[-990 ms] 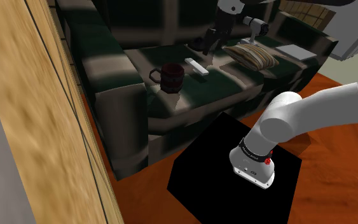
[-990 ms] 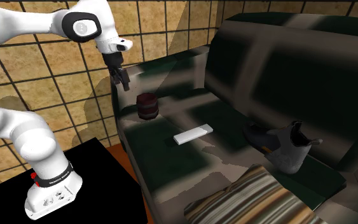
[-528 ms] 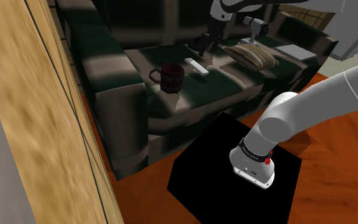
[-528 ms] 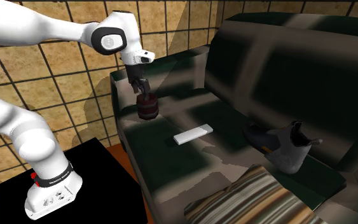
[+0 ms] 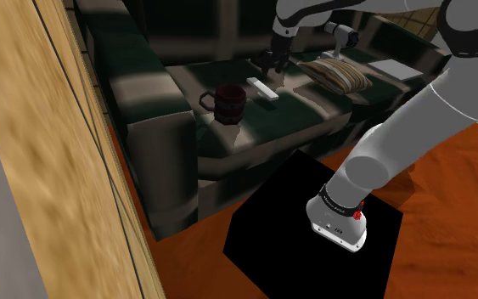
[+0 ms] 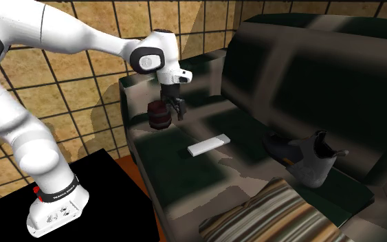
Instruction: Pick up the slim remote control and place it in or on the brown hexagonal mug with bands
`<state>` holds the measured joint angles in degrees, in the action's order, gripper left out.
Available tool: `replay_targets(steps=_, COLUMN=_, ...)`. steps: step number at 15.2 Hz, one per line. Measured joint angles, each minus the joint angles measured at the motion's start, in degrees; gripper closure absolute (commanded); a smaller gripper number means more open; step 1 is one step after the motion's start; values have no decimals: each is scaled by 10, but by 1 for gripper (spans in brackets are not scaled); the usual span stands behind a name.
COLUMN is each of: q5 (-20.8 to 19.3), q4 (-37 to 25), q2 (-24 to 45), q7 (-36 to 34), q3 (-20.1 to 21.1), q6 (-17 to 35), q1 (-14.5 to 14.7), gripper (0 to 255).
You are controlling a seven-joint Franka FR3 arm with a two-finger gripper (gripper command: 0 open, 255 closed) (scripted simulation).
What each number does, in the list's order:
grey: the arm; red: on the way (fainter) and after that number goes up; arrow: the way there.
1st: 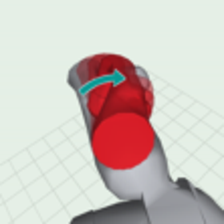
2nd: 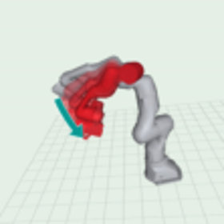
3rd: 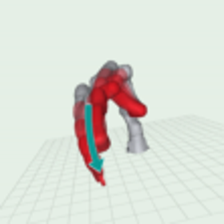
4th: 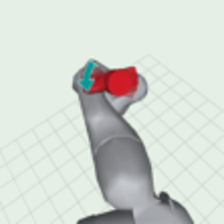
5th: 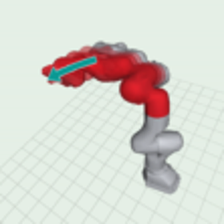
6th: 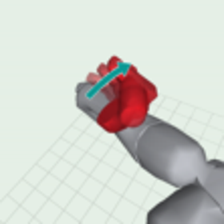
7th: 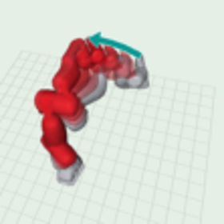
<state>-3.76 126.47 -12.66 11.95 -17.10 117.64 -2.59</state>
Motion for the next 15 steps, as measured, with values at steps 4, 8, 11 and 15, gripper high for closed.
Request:
replay_targets(steps=4, q5=24, q4=-49, q2=85, q7=41, q3=-23, q6=27, q1=-7, gripper=0)
replay_targets(steps=8, q5=59, q4=-118, q2=179, q7=86, q3=-39, q6=40, q1=-22, gripper=0)
replay_targets(steps=11, q5=85, q4=-168, q2=247, q7=117, q3=-43, q6=47, q1=-38, gripper=0)
replay_targets(steps=15, q5=114, q4=-240, q2=326, q7=147, q3=-42, q6=43, q1=-63, gripper=0)
